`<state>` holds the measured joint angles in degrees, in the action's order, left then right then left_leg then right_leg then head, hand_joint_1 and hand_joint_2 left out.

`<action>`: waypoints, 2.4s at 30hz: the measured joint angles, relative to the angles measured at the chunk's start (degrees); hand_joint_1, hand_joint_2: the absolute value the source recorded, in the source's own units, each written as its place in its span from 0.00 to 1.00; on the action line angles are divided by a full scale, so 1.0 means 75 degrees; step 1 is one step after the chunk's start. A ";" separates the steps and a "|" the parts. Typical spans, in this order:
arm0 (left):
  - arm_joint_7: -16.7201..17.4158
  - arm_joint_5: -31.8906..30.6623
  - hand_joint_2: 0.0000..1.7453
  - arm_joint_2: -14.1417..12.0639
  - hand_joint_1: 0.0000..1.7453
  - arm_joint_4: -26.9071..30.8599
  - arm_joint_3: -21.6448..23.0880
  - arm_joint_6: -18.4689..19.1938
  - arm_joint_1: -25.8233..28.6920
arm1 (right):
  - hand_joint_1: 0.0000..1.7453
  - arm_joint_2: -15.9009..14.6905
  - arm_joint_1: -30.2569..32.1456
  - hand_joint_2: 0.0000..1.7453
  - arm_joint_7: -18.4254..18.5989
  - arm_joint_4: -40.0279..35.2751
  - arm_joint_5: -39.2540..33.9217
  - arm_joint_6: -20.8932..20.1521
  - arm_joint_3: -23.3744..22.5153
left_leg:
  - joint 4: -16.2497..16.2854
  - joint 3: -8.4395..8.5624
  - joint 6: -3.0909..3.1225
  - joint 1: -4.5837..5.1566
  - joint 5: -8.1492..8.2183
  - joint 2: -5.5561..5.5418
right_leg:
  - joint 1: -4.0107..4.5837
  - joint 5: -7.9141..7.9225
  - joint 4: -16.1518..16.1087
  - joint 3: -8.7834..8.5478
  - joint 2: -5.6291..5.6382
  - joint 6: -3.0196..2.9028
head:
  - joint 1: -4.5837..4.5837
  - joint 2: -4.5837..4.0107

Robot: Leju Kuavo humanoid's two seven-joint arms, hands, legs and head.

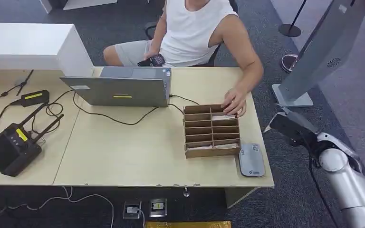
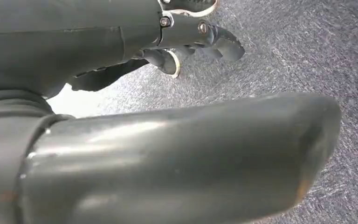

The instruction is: Pass the card to the sensor for recognition and then transmit it.

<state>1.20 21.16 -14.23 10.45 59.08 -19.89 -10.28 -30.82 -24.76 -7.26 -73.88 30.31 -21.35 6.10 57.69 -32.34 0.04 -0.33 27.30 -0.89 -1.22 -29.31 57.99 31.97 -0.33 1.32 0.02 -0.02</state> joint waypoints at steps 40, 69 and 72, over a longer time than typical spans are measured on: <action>0.0029 0.0163 0.00 -0.0026 0.00 -0.0003 0.0038 0.0093 -0.0019 | 1.00 0.0137 0.1021 1.00 0.0242 0.0315 -0.0143 -0.1195 0.0329 | -0.0001 0.0034 -0.0005 -0.0002 0.0004 0.0015 | 0.0001 0.0000 -0.0001 -0.0022 0.0018 0.0000 | 0.0000 0.0000; 0.0029 0.0332 0.00 -0.0012 0.00 -0.0087 0.0195 0.0096 -0.0060 | 1.00 0.0131 0.0288 1.00 0.0049 0.0265 0.0589 -0.0752 0.0431 | 0.0000 0.0026 -0.0005 0.0000 0.0003 0.0016 | 0.0000 0.0004 -0.0001 -0.0020 0.0019 0.0002 | 0.0000 0.0000; 0.0029 0.0332 0.00 -0.0012 0.00 -0.0087 0.0254 0.0105 -0.0065 | 1.00 0.0129 -0.0216 1.00 -0.0244 0.0329 0.0813 -0.0606 0.0431 | 0.0000 0.0014 -0.0005 0.0002 0.0002 0.0017 | -0.0002 0.0008 0.0002 -0.0008 0.0023 0.0002 | 0.0006 0.0000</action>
<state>1.42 23.65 -14.32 9.79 60.98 -19.10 -10.76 -29.86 -26.38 -9.09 -71.41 36.41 -25.90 9.33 57.69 -32.23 0.00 -0.32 27.31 -0.76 -1.23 -29.25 58.01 31.91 -0.16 1.34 0.07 -0.02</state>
